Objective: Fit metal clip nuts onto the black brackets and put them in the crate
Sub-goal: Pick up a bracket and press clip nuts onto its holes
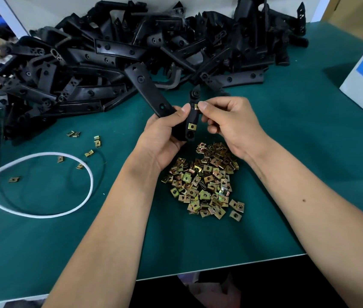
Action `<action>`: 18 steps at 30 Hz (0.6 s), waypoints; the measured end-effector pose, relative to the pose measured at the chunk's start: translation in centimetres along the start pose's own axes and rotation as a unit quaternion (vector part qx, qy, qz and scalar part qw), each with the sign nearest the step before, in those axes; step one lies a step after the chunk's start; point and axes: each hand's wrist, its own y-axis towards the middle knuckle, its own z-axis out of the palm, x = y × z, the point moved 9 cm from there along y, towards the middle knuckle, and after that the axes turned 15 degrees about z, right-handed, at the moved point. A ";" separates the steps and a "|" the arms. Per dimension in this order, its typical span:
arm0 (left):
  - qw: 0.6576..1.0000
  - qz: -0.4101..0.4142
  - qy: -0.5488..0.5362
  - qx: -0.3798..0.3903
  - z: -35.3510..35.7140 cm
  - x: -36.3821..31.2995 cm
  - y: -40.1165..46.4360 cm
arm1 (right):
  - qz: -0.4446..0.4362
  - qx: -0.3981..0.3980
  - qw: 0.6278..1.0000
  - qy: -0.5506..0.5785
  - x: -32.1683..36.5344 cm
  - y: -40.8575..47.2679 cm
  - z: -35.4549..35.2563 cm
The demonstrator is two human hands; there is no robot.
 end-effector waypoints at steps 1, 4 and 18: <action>1.000 0.002 0.000 0.004 0.1 0.0 0.0 | 0.000 0.003 1.000 0.007 -0.1 0.0 0.1; 1.000 0.004 0.002 0.010 0.3 0.0 0.0 | -0.002 0.013 1.000 0.020 -0.1 -0.1 0.3; 0.996 0.026 0.074 -0.046 0.4 -0.4 -0.1 | -0.011 -0.025 0.999 -0.039 -0.7 0.4 -0.6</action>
